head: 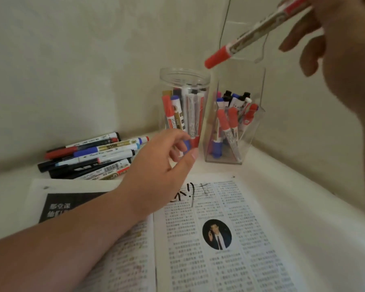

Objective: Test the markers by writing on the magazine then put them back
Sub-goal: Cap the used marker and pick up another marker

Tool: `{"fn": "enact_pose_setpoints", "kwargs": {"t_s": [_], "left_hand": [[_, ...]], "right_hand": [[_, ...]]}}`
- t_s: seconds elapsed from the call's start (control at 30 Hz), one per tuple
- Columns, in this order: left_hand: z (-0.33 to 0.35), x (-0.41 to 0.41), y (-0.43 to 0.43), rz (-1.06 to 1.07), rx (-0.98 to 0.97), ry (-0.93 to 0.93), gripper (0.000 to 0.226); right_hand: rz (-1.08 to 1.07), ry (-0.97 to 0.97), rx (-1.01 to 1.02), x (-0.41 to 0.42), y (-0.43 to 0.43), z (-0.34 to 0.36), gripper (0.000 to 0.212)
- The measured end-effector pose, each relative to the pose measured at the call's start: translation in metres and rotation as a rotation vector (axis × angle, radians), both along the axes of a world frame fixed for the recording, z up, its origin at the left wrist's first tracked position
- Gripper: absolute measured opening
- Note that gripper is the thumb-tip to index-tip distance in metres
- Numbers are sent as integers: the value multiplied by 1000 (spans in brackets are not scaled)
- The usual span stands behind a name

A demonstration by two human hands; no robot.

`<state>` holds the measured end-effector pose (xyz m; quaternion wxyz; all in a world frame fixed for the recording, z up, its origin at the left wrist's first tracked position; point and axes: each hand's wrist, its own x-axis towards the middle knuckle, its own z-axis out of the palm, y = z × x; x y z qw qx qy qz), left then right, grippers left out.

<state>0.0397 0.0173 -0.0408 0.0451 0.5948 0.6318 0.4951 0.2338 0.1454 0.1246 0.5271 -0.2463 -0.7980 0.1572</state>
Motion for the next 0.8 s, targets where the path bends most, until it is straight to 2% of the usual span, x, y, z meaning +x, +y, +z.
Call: {"fn": "enact_pose_setpoints", "kwargs": {"t_s": [0.07,0.13,0.2,0.3,0.4,0.57,0.63,0.7,0.8], "left_hand": [[1,0,0,-4,56,-21,31],[6,2,-2,-40,87,-79,24],[9,3,-1,-64,47,-81,21],[5,2,5,-50,-110,55,24],[4,1,8,-63,-180,155,20],[3,1,7,-127,-294,47,17],[3,-2,7,-141,-317,42,15],[6,-2,6,-182,-318,27,15],[11,0,3,-226,-317,39,26]], "right_hand": [[225,90,-55,-1,0,-25,16],[352,113,-166,-8,-4,-58,13],[402,112,-341,-17,-4,-92,15],[469,119,-569,-27,-1,-120,11],[490,191,-626,-31,-1,-126,14],[503,276,-659,-37,-6,-129,17],[590,243,-715,-37,-9,-131,20],[656,124,-736,-36,-10,-134,19],[635,-70,-697,-36,-10,-139,16]]}}
